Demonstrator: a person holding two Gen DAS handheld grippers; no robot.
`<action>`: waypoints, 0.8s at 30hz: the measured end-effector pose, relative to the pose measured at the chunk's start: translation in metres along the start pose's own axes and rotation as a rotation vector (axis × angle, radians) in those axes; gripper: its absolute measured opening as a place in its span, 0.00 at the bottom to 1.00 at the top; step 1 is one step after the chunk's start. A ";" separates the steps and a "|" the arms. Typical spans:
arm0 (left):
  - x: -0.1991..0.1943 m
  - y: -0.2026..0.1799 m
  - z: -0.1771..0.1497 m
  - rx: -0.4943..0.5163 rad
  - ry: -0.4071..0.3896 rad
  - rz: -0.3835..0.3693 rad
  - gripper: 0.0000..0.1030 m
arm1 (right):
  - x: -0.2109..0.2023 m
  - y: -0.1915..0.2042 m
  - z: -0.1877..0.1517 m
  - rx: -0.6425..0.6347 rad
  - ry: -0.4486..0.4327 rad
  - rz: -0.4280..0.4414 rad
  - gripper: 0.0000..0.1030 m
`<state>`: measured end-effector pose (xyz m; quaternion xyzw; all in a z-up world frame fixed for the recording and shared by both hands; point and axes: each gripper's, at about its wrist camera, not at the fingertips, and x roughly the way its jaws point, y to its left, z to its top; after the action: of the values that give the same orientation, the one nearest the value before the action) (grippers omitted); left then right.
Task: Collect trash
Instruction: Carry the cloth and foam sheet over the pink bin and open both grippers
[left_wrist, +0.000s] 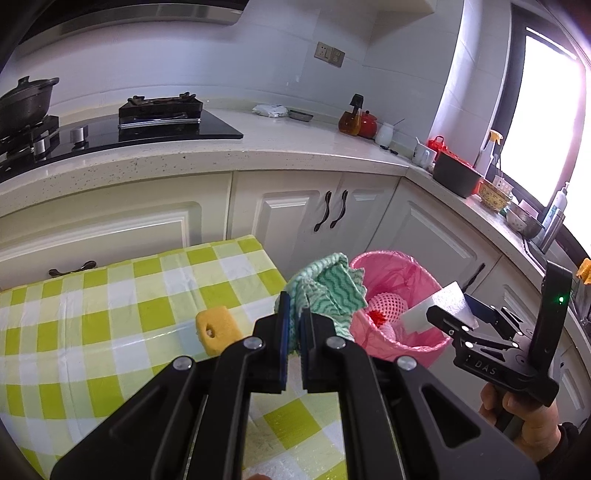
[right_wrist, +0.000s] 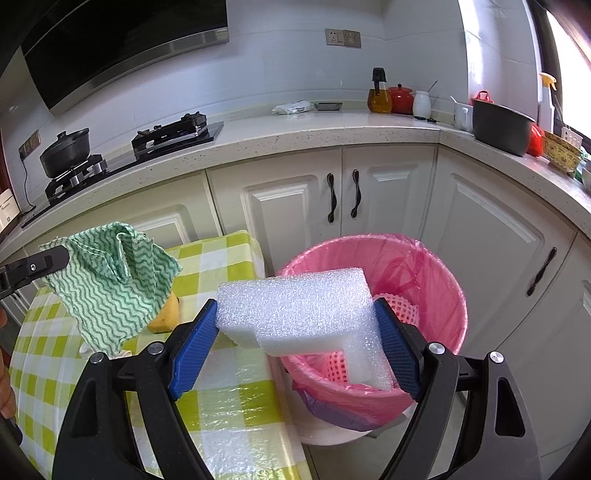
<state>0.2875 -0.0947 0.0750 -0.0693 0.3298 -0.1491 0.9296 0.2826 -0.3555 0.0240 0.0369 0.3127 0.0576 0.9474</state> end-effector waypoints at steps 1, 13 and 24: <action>0.002 -0.003 0.001 0.002 0.001 -0.003 0.05 | 0.000 -0.003 0.000 0.001 0.000 -0.003 0.76; 0.028 -0.044 0.019 0.048 0.007 -0.052 0.05 | 0.002 -0.039 0.006 0.027 -0.003 -0.040 0.76; 0.062 -0.081 0.033 0.074 0.017 -0.083 0.05 | 0.013 -0.081 0.016 0.059 -0.004 -0.082 0.76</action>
<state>0.3353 -0.1907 0.0819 -0.0471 0.3289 -0.2006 0.9216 0.3097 -0.4342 0.0208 0.0523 0.3135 0.0092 0.9481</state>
